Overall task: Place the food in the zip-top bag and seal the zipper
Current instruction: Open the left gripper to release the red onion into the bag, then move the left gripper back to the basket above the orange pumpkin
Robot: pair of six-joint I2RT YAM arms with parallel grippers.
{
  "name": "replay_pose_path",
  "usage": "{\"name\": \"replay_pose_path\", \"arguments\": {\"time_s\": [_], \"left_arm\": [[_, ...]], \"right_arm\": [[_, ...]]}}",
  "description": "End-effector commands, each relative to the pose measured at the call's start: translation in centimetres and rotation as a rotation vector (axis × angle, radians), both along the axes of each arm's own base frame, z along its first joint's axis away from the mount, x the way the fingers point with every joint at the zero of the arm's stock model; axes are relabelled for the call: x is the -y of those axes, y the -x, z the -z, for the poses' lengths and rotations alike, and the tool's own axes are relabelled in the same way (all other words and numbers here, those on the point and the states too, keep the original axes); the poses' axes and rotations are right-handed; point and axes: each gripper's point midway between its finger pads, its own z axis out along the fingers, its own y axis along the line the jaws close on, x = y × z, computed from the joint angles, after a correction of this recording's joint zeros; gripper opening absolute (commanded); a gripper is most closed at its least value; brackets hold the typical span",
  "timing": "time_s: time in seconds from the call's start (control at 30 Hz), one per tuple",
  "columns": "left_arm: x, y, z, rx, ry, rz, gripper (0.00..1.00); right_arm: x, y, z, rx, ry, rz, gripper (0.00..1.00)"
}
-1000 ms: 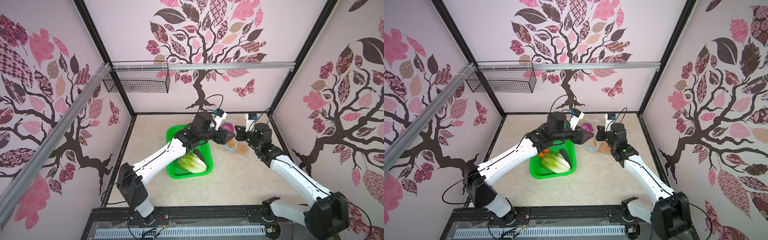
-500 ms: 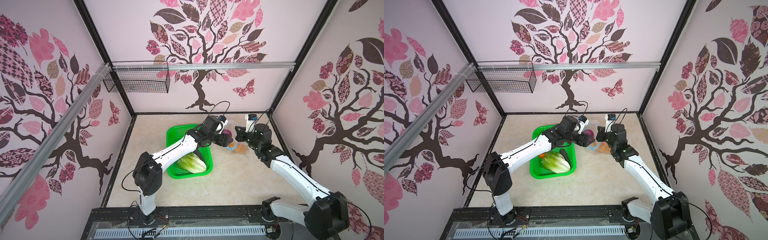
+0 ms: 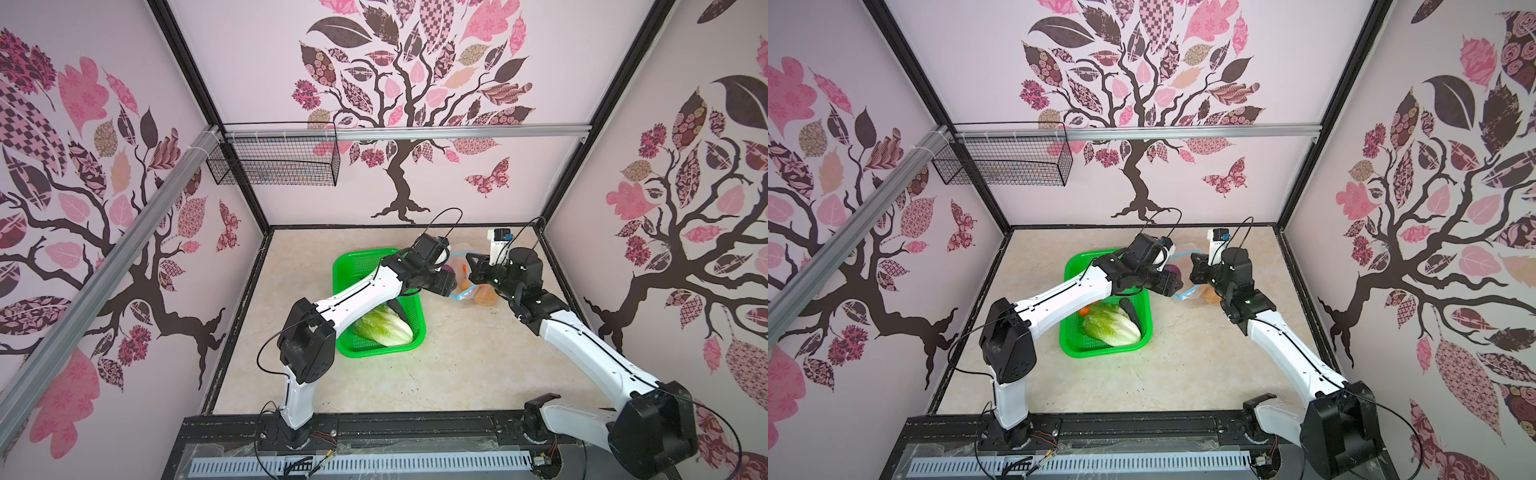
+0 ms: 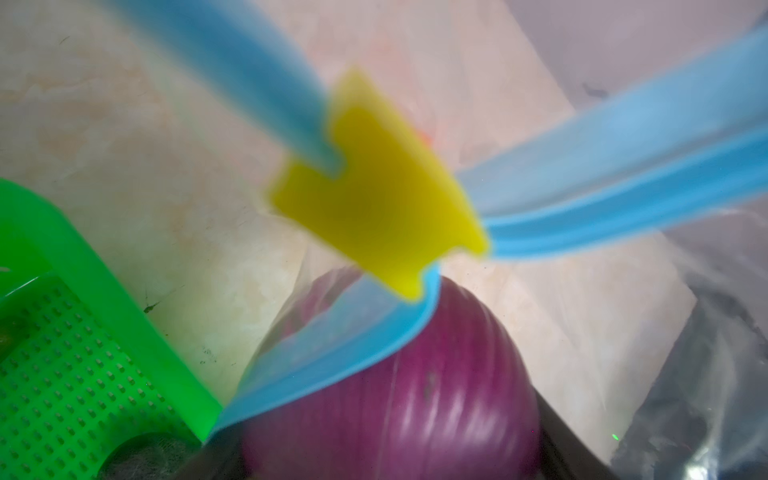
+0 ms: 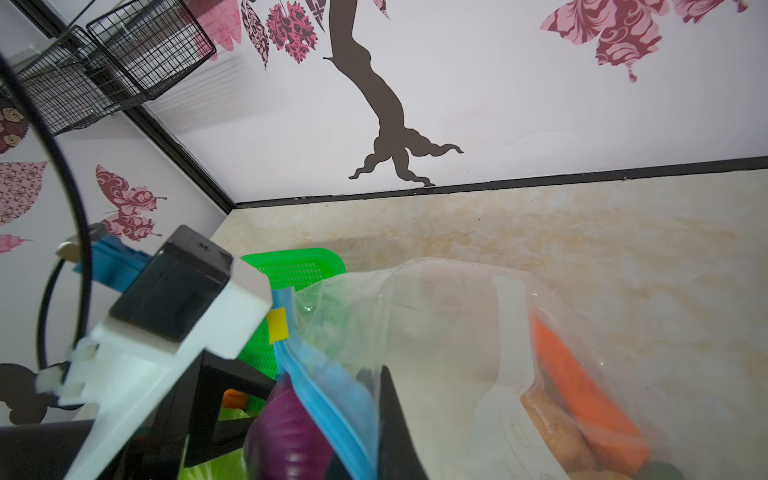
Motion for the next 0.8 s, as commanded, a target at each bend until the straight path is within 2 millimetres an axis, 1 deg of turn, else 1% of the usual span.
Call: {"name": "replay_pose_path", "arguments": {"time_s": [0.0,0.07,0.13,0.27,0.53,0.7,0.77], "left_arm": [[-0.1,-0.5,-0.4,0.010,-0.021,-0.013,0.80],[-0.1,-0.4,-0.3,0.004,-0.019,-0.018,0.88],[-0.2,-0.4,-0.4,0.001,-0.013,-0.024,0.98],[0.0,-0.1,-1.3,0.003,0.020,-0.023,0.98],[-0.8,0.2,-3.9,0.048,0.067,-0.032,0.98],[-2.2,0.4,-5.8,0.077,0.124,-0.059,0.98],[-3.3,0.4,-6.8,0.090,0.151,-0.085,0.98]], "right_arm": [[-1.0,-0.2,0.7,-0.015,-0.037,-0.039,0.00],[-0.9,-0.2,0.6,-0.012,-0.037,-0.036,0.00],[-0.8,-0.2,0.6,-0.011,-0.034,-0.032,0.00],[-0.8,-0.2,0.5,-0.010,-0.029,-0.031,0.00],[-0.5,-0.2,0.4,-0.008,-0.018,-0.015,0.00],[-0.3,-0.3,0.4,-0.006,-0.012,-0.006,0.00],[-0.2,-0.4,0.4,-0.007,-0.011,-0.001,0.00]]}}
